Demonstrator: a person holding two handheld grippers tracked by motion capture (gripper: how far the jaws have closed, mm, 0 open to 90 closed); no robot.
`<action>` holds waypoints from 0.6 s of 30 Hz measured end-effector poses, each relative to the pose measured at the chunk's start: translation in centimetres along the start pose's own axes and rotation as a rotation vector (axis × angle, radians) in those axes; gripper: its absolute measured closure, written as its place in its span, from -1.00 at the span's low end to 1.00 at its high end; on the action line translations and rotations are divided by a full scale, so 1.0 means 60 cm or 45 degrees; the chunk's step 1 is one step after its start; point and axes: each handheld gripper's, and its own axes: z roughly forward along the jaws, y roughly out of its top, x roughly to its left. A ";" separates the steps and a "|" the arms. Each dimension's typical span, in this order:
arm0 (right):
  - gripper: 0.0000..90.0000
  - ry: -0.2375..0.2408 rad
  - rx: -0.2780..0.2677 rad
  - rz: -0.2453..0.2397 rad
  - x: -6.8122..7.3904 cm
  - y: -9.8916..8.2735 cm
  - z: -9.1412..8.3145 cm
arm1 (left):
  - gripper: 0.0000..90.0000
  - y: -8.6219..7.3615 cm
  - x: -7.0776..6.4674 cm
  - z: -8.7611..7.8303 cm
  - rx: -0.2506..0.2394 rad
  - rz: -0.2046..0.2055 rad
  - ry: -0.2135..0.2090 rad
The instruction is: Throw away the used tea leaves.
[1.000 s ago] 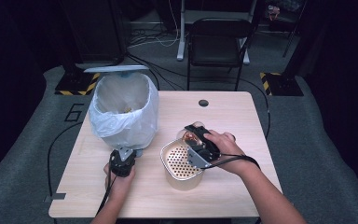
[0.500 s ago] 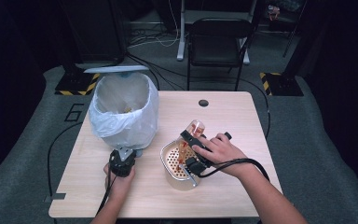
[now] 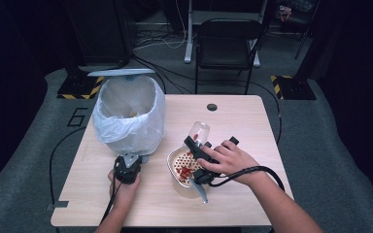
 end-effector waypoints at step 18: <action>0.00 0.041 0.003 -0.048 -0.003 -0.004 -0.001 | 0.99 0.000 0.000 0.000 -0.003 0.000 0.001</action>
